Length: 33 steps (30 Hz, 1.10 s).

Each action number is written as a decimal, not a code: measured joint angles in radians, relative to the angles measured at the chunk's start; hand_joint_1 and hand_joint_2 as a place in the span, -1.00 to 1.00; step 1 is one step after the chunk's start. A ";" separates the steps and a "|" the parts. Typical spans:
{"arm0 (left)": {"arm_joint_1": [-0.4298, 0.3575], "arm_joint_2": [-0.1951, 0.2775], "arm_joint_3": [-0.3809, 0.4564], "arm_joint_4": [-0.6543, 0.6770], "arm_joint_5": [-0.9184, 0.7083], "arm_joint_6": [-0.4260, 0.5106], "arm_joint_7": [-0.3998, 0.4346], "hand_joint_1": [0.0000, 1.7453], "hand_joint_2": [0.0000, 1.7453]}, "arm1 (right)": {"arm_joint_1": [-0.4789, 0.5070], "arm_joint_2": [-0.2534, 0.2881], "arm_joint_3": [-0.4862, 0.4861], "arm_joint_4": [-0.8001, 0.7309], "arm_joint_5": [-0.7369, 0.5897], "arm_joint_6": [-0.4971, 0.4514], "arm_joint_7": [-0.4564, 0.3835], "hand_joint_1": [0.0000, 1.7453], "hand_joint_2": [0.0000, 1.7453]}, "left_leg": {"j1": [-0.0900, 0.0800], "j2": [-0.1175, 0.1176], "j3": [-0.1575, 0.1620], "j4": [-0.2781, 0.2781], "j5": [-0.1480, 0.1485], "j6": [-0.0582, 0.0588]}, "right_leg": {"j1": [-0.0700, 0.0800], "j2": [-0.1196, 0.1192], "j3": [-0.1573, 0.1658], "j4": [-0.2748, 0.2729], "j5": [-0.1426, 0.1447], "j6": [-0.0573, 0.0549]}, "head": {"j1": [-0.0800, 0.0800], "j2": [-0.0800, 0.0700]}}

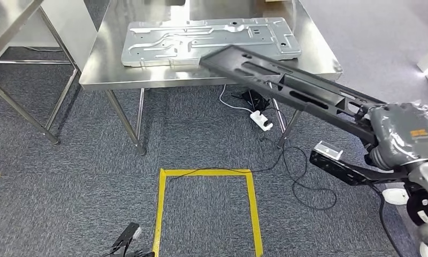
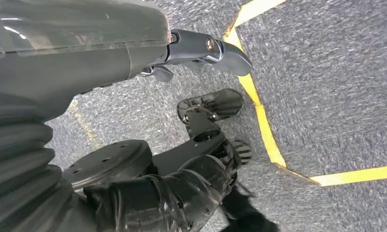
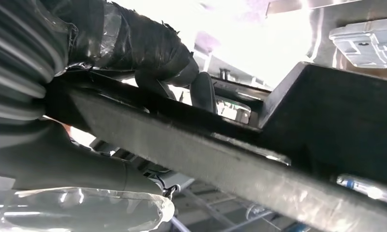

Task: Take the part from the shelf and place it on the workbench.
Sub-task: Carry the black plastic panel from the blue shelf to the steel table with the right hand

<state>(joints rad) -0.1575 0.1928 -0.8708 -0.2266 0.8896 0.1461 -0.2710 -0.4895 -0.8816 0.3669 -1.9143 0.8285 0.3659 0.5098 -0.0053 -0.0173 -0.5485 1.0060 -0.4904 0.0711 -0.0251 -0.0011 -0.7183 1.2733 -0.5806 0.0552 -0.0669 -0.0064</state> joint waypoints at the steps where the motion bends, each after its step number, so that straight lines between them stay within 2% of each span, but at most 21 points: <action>1: 0.000 -0.001 0.000 0.000 -0.002 0.000 0.001 -1.00 1.00 | 0.000 -0.002 0.013 0.000 0.013 0.000 -0.001 1.00 1.00 | 0.000 -0.002 0.016 0.000 -0.012 -0.002 | 0.000 0.000 -0.001 -0.040 0.029 0.000 | 0.000 0.000; 3: 0.000 -0.002 -0.001 0.000 -0.006 0.001 0.003 -1.00 1.00 | 0.000 -0.006 0.035 -0.001 0.039 -0.005 -0.003 1.00 1.00 | 0.000 -0.006 0.048 0.002 -0.038 -0.009 | 0.001 0.000 0.020 -0.161 0.130 -0.004 | 0.001 0.000; 5: -0.001 -0.003 -0.001 0.000 -0.012 0.003 0.007 -1.00 1.00 | 0.002 -0.009 0.052 -0.003 0.069 -0.017 -0.008 1.00 1.00 | -0.003 -0.009 0.065 0.002 -0.062 -0.021 | 0.006 0.001 0.040 -0.231 0.184 -0.014 | 0.005 0.000; 8: -0.002 -0.002 -0.002 0.000 -0.021 0.006 0.012 -1.00 1.00 | 0.008 -0.013 0.066 -0.009 0.110 -0.042 -0.025 1.00 1.00 | -0.004 -0.006 0.080 0.016 -0.075 -0.039 | 0.006 0.003 0.063 -0.238 0.172 -0.034 | 0.008 0.000; 10: -0.005 -0.001 -0.002 0.000 -0.027 0.007 0.015 -1.00 1.00 | 0.012 -0.013 0.074 -0.015 0.142 -0.057 -0.045 1.00 1.00 | -0.002 -0.001 0.061 0.072 -0.084 -0.049 | 0.004 0.002 0.086 -0.243 0.158 -0.047 | 0.007 0.000; 11: -0.007 -0.001 -0.003 0.000 -0.031 0.007 0.016 -1.00 1.00 | 0.015 -0.012 0.079 -0.019 0.159 -0.064 -0.057 1.00 1.00 | 0.000 0.002 0.031 0.122 -0.098 -0.053 | 0.005 0.002 0.095 -0.244 0.151 -0.052 | 0.006 0.000; 13: -0.008 -0.001 -0.007 0.000 -0.036 0.007 0.019 -1.00 1.00 | 0.018 -0.006 0.091 -0.026 0.189 -0.073 -0.080 1.00 1.00 | 0.001 0.004 -0.055 0.235 -0.140 -0.059 | 0.005 0.002 0.112 -0.245 0.133 -0.057 | 0.006 0.000; 14: -0.007 -0.001 -0.011 0.000 -0.039 0.007 0.022 -1.00 1.00 | 0.019 -0.002 0.100 -0.028 0.202 -0.076 -0.092 1.00 1.00 | 0.002 0.005 -0.093 0.268 -0.158 -0.060 | 0.006 0.002 0.123 -0.245 0.122 -0.057 | 0.006 0.000; 15: -0.006 -0.001 -0.014 0.000 -0.041 0.007 0.024 -1.00 1.00 | 0.021 0.003 0.108 -0.029 0.214 -0.077 -0.102 1.00 1.00 | 0.002 0.005 -0.120 0.273 -0.162 -0.060 | 0.006 0.002 0.137 -0.245 0.111 -0.056 | 0.006 0.000; 16: -0.005 -0.001 -0.017 0.000 -0.043 0.007 0.026 -1.00 1.00 | 0.022 0.007 0.116 -0.030 0.223 -0.077 -0.111 1.00 1.00 | 0.002 0.005 -0.132 0.249 -0.145 -0.058 | 0.007 0.002 0.153 -0.245 0.098 -0.055 | 0.006 0.000; 17: -0.005 -0.001 -0.018 0.000 -0.043 0.007 0.027 -1.00 1.00 | 0.023 0.011 0.124 -0.030 0.230 -0.078 -0.119 1.00 1.00 | 0.002 0.005 -0.133 0.200 -0.104 -0.055 | 0.007 0.001 0.171 -0.245 0.085 -0.054 | 0.006 0.000; 18: -0.004 0.000 -0.019 0.000 -0.044 0.007 0.028 -1.00 1.00 | 0.024 0.014 0.130 -0.030 0.236 -0.078 -0.125 1.00 1.00 | 0.001 0.005 -0.130 0.141 -0.040 -0.050 | 0.008 0.000 0.189 -0.245 0.072 -0.052 | 0.006 0.000; 20: -0.002 0.003 -0.020 0.000 -0.044 0.008 0.028 -1.00 1.00 | 0.026 0.026 0.147 -0.029 0.244 -0.081 -0.134 1.00 1.00 | -0.006 0.005 -0.121 0.068 0.043 -0.039 | 0.011 0.002 0.216 -0.244 0.046 -0.043 | 0.006 0.000; 21: 0.001 0.005 -0.021 0.000 -0.043 0.008 0.028 -1.00 1.00 | 0.027 0.033 0.156 -0.029 0.248 -0.082 -0.137 1.00 1.00 | -0.008 0.004 -0.117 0.054 0.059 -0.035 | 0.012 0.004 0.227 -0.241 0.037 -0.037 | 0.007 0.000; 23: 0.003 0.009 -0.022 0.000 -0.042 0.008 0.028 -1.00 1.00 | 0.030 0.041 0.169 -0.029 0.254 -0.087 -0.142 1.00 1.00 | -0.008 0.002 -0.093 0.045 0.051 -0.027 | 0.014 0.005 0.236 -0.226 0.031 -0.028 | 0.006 0.000; 25: 0.000 0.011 -0.022 0.000 -0.041 0.009 0.027 -1.00 1.00 | 0.031 0.044 0.180 -0.030 0.264 -0.092 -0.146 1.00 1.00 | -0.004 0.001 -0.068 0.036 0.043 -0.019 | 0.013 0.005 0.213 -0.171 0.030 -0.020 | 0.009 0.000; 28: 0.000 0.014 -0.023 0.000 -0.039 0.010 0.027 -1.00 1.00 | 0.035 0.048 0.198 -0.029 0.280 -0.102 -0.148 1.00 1.00 | -0.003 0.000 -0.048 0.031 0.028 -0.009 | 0.012 0.004 0.102 -0.017 -0.028 -0.010 | 0.012 0.000; 30: 0.005 0.015 -0.023 0.000 -0.038 0.010 0.027 -1.00 1.00 | 0.042 0.052 0.206 -0.030 0.286 -0.106 -0.149 1.00 1.00 | -0.002 -0.002 -0.032 0.031 0.013 -0.008 | 0.010 0.004 0.039 0.031 -0.056 -0.006 | 0.012 0.000; 31: 0.007 0.016 -0.023 0.000 -0.038 0.010 0.027 -1.00 1.00 | 0.045 0.053 0.209 -0.030 0.288 -0.106 -0.150 1.00 1.00 | -0.001 -0.003 -0.021 0.031 0.004 -0.009 | 0.008 0.004 0.026 0.017 -0.046 -0.005 | 0.012 0.000; 32: 0.008 0.016 -0.023 0.000 -0.038 0.012 0.027 -1.00 1.00 | 0.047 0.054 0.211 -0.030 0.289 -0.107 -0.152 1.00 1.00 | 0.000 -0.005 -0.007 0.031 -0.006 -0.011 | 0.006 0.004 0.027 -0.023 -0.013 -0.004 | 0.012 0.000; 33: 0.009 0.016 -0.023 0.000 -0.038 0.014 0.028 -1.00 1.00 | 0.051 0.055 0.213 -0.030 0.290 -0.107 -0.155 1.00 1.00 | 0.001 -0.006 0.004 0.031 -0.017 -0.015 | 0.004 0.003 0.036 -0.085 0.043 -0.003 | 0.013 0.000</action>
<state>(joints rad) -0.1483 0.2087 -0.8934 -0.2270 0.8515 0.1602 -0.2430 -0.4389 -0.8268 0.5797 -1.9440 1.1189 0.2586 0.3546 -0.0044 -0.0236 -0.5442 1.0368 -0.5077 0.0562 -0.0212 0.0021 -0.6825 1.1885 -0.5375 0.0525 -0.0543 -0.0064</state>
